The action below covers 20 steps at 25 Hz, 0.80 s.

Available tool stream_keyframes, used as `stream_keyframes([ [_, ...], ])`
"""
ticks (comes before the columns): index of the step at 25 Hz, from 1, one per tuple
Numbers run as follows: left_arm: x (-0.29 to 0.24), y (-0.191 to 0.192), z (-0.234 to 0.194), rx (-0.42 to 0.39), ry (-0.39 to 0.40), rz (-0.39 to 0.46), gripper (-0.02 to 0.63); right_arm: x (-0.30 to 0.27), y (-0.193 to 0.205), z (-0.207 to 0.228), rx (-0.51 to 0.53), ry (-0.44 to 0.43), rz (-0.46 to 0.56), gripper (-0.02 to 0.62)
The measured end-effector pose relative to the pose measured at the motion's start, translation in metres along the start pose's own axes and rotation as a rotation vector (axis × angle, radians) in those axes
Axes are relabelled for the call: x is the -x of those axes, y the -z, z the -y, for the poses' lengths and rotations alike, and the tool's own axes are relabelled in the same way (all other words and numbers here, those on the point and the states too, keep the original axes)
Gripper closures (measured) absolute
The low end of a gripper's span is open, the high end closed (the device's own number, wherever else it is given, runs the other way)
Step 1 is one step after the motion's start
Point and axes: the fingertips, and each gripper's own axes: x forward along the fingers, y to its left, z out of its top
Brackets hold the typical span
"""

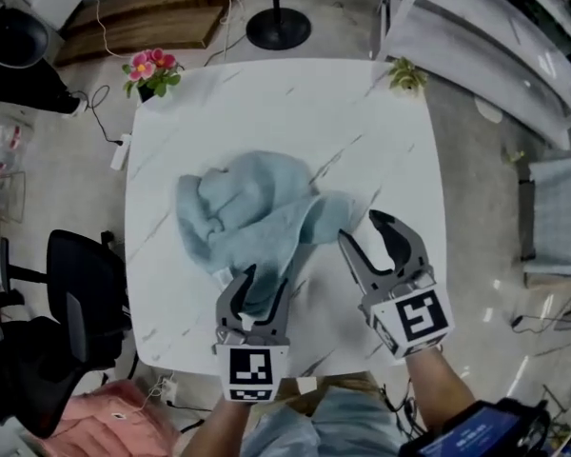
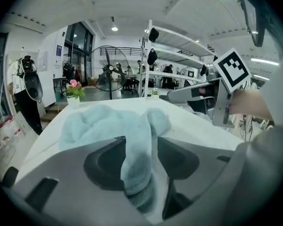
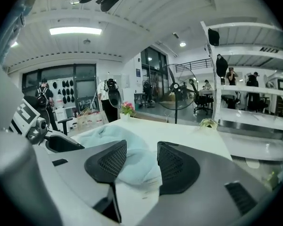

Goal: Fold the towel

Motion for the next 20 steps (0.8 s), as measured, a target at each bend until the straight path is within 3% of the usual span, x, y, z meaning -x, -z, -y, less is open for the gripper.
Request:
stream_keyframes([
  [9, -0.023, 0.029, 0.0, -0.059, -0.038, -0.144, 0.371, -0.027, 0.043, 0.012, -0.118, -0.101, -0.118, 0.37],
  [12, -0.025, 0.033, -0.011, -0.028, -0.077, -0.165, 0.426, -0.035, 0.054, 0.009, -0.147, -0.126, -0.165, 0.364],
  [15, -0.022, 0.03, -0.02, 0.0, -0.106, -0.154, 0.526, -0.04, 0.064, 0.001, -0.163, -0.153, -0.209, 0.359],
  [20, -0.012, 0.022, -0.028, 0.048, -0.11, -0.122, 0.572, -0.043, 0.069, -0.006, -0.243, -0.197, -0.228, 0.391],
])
